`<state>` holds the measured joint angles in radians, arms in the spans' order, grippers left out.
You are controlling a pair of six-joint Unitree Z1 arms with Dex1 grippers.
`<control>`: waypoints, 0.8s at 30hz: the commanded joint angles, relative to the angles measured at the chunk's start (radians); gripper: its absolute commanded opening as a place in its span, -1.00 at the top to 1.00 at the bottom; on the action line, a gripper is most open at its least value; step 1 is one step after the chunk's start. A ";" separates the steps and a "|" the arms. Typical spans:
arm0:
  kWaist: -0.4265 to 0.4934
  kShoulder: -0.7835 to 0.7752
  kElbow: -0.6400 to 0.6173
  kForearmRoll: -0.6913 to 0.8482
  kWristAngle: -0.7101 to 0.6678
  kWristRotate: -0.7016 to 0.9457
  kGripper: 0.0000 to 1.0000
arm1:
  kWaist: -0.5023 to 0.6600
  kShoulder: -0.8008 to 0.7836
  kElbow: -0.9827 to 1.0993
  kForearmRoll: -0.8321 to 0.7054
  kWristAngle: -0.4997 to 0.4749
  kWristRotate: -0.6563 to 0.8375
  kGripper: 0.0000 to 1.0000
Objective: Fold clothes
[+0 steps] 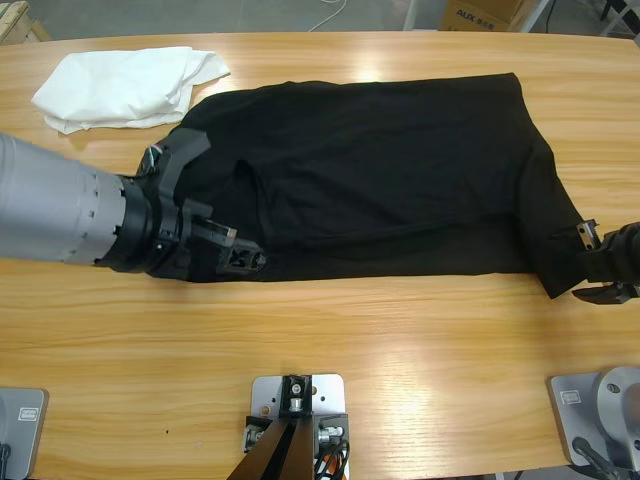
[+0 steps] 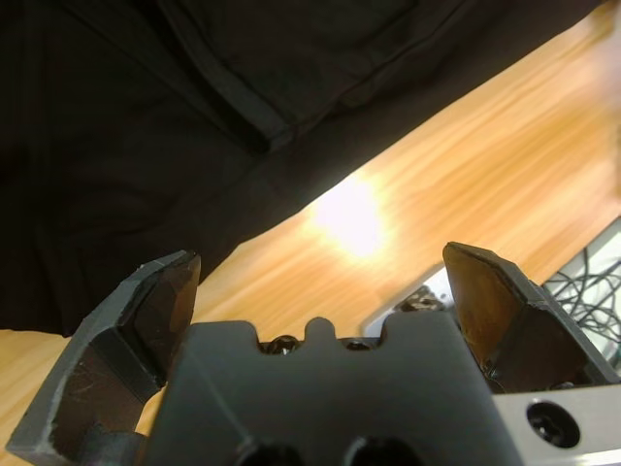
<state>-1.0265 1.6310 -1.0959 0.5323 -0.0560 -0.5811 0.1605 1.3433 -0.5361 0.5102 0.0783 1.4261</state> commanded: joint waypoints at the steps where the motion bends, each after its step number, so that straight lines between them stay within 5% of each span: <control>1: 0.031 0.019 -0.056 0.085 0.027 0.032 -0.95 | -0.012 0.056 0.068 -0.099 -0.013 -0.044 -0.46; 8: 0.036 0.031 -0.099 0.122 0.028 0.036 -0.95 | -0.010 0.081 0.083 -0.139 -0.023 -0.052 -0.42; 10: 0.037 0.038 -0.098 0.123 0.030 0.038 -0.95 | -0.010 0.056 0.097 -0.160 -0.023 -0.059 -0.05; 12: 0.037 0.042 -0.099 0.123 0.030 0.038 -0.95 | -0.004 0.016 0.102 -0.174 -0.037 -0.096 0.86; 13: 0.037 0.043 -0.098 0.123 0.030 0.038 -0.95 | 0.003 -0.008 0.105 -0.174 -0.049 -0.107 1.00; 21: 0.037 0.050 -0.070 0.119 0.034 0.033 -0.95 | 0.004 -0.193 0.113 -0.283 -0.104 -0.363 1.00; 24: 0.037 0.067 -0.070 0.110 0.034 0.030 -0.95 | 0.004 -0.324 0.115 -0.214 -0.109 -0.298 0.95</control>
<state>-0.9965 1.6338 -1.1959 0.6444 -0.0392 -0.5529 0.1607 1.2416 -0.4467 0.2639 -0.0027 1.1408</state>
